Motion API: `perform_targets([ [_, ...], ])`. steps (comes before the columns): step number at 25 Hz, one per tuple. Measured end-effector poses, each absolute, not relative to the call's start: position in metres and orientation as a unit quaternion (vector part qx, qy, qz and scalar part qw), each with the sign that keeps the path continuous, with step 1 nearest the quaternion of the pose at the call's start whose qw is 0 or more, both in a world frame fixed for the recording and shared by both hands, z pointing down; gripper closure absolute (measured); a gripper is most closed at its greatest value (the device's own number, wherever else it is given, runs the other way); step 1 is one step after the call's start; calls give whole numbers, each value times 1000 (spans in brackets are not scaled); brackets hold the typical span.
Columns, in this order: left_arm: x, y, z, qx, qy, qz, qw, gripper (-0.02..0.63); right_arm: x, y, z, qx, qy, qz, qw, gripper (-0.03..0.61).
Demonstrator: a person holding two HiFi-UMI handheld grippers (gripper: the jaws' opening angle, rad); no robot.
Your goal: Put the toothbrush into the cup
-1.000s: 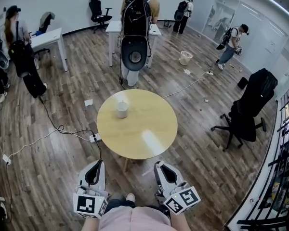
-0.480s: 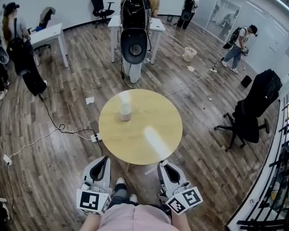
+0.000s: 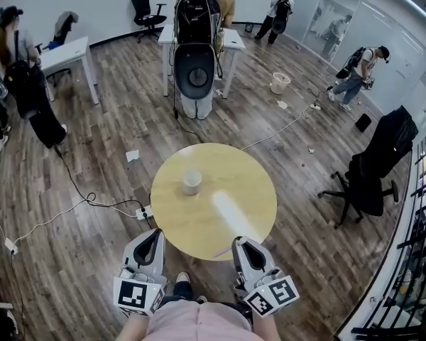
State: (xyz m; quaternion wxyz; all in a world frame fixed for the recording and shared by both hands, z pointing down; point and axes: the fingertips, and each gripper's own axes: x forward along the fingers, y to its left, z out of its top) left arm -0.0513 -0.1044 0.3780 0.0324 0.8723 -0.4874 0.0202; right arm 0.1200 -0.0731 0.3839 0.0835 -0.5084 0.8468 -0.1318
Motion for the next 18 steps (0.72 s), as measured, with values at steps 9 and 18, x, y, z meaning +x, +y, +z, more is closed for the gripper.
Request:
perform_targets([
  [9, -71, -130, 383, 872, -487, 30, 29, 617, 102, -100, 388, -514, 842, -137, 89, 555],
  [18, -61, -149, 393, 867, -494, 50, 38, 617, 105, -129, 396, -500, 847, -159, 79, 555],
])
